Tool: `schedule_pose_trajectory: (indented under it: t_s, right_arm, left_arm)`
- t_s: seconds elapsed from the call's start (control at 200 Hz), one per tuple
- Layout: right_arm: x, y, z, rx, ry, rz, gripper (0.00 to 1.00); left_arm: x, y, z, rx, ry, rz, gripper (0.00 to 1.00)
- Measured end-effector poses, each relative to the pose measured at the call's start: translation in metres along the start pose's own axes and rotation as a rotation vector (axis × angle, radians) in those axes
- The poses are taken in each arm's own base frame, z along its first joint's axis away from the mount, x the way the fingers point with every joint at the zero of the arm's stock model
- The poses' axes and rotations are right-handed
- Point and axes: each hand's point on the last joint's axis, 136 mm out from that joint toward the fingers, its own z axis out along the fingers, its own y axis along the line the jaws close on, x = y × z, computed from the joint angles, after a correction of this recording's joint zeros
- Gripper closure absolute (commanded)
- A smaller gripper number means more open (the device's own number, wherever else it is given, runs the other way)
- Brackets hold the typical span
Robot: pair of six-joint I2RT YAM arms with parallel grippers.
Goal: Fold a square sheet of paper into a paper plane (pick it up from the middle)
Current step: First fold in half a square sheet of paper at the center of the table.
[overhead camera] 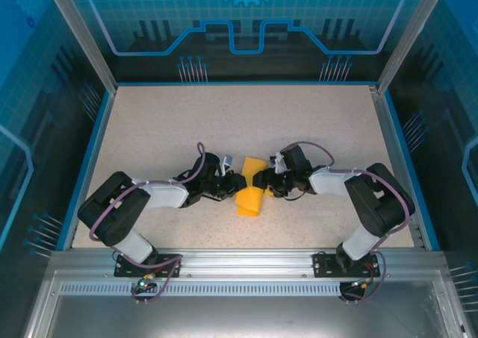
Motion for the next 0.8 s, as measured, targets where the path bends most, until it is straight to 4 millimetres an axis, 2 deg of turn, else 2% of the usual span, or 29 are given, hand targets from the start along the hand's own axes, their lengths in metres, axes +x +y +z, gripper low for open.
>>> schedule_pose_trajectory:
  t_s: [0.1,0.16,0.19,0.215,0.3,0.385,0.47,0.575,0.795]
  right_arm:
    - [-0.002,0.000,-0.001,0.015,-0.003,-0.007,0.56]
    - [-0.004,0.000,-0.001,0.024,-0.004,-0.009,0.61]
    - [-0.005,0.001,-0.002,0.026,-0.006,-0.010,0.61]
    - [-0.005,0.001,-0.002,0.028,-0.004,-0.012,0.61]
    - [-0.007,0.005,-0.003,0.025,-0.006,-0.016,0.61]
    - [-0.010,0.010,-0.004,0.021,-0.009,-0.019,0.63]
    - [-0.013,0.018,-0.005,0.015,-0.011,-0.023,0.63]
    - [-0.020,0.039,-0.007,-0.013,-0.022,-0.048,0.63]
    - [-0.037,0.075,-0.012,-0.080,-0.067,-0.065,0.63]
  left_arm:
    - [0.002,0.004,0.000,-0.017,0.007,-0.002,0.67]
    - [0.003,0.007,-0.002,-0.038,0.006,-0.008,0.65]
    - [0.003,0.008,-0.004,-0.047,0.003,-0.005,0.58]
    - [0.003,0.009,-0.006,-0.057,-0.003,-0.001,0.53]
    - [0.000,0.008,-0.015,-0.087,-0.032,0.010,0.50]
    - [-0.006,0.005,-0.029,-0.126,-0.081,0.030,0.42]
    - [-0.014,0.001,-0.045,-0.165,-0.142,0.053,0.39]
    - [-0.021,-0.001,-0.063,-0.213,-0.203,0.074,0.36]
    - [-0.032,0.015,-0.090,-0.302,-0.269,0.058,0.34]
